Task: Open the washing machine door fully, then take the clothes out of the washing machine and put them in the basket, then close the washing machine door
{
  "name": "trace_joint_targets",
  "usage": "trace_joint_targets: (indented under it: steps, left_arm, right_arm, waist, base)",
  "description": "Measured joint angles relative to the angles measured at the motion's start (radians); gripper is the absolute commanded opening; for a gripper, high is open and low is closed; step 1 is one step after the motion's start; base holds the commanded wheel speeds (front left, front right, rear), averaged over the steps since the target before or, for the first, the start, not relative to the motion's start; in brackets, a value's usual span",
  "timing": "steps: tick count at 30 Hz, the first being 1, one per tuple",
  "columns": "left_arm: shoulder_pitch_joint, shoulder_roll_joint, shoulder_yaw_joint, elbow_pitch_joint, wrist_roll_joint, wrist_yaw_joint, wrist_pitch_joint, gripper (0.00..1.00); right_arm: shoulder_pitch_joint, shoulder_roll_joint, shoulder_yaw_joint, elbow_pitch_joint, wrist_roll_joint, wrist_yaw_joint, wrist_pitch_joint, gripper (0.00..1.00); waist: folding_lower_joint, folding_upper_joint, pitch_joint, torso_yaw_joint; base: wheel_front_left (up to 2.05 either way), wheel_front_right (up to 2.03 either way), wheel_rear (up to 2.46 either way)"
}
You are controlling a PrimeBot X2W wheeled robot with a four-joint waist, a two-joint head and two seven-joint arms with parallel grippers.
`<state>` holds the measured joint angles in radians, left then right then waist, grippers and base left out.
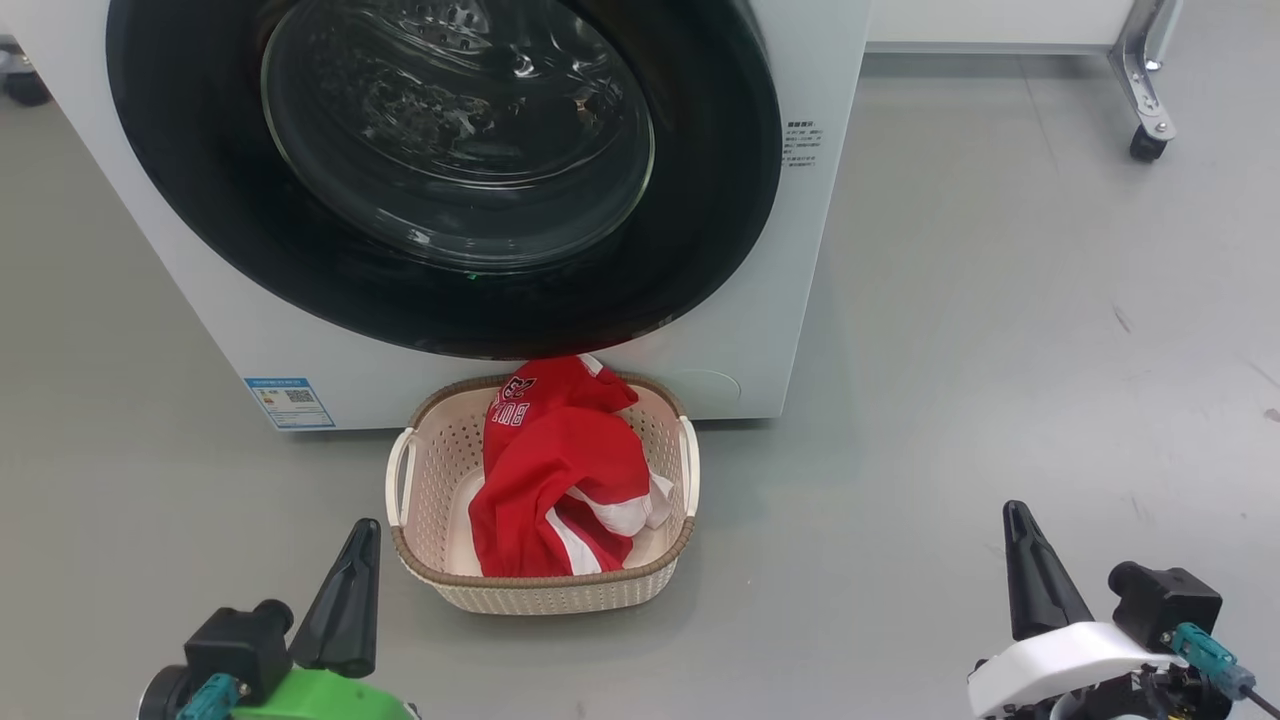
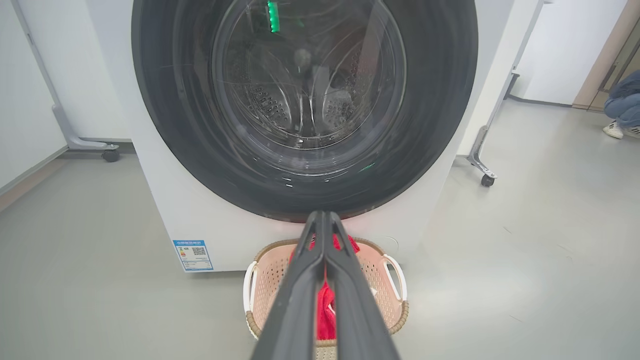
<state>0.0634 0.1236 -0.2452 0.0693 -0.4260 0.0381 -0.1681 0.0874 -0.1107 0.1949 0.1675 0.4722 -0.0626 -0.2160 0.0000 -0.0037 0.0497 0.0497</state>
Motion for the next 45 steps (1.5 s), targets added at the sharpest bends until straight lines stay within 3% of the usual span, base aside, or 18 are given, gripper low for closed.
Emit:
trace_joint_targets:
  steps: [10,45]
  left_arm:
    - [0.000,-0.008,0.031,0.001,-0.168,-0.011,0.025,0.00]
    - [-0.025,-0.013,0.118,0.063,-0.599,-0.054,0.106,0.00]
  right_arm:
    - [-0.002,0.010,-0.034,0.000,0.154,0.021,0.033,0.00]
    - [-0.048,0.017,-0.131,0.032,0.562,0.081,0.137,0.00]
  waist:
    - [0.0000,0.0000,-0.005,-0.006]
    - [0.0000,0.0000,-0.021,-0.024]
  base:
    - [0.00,0.00,0.00]
    - [0.00,0.00,0.00]
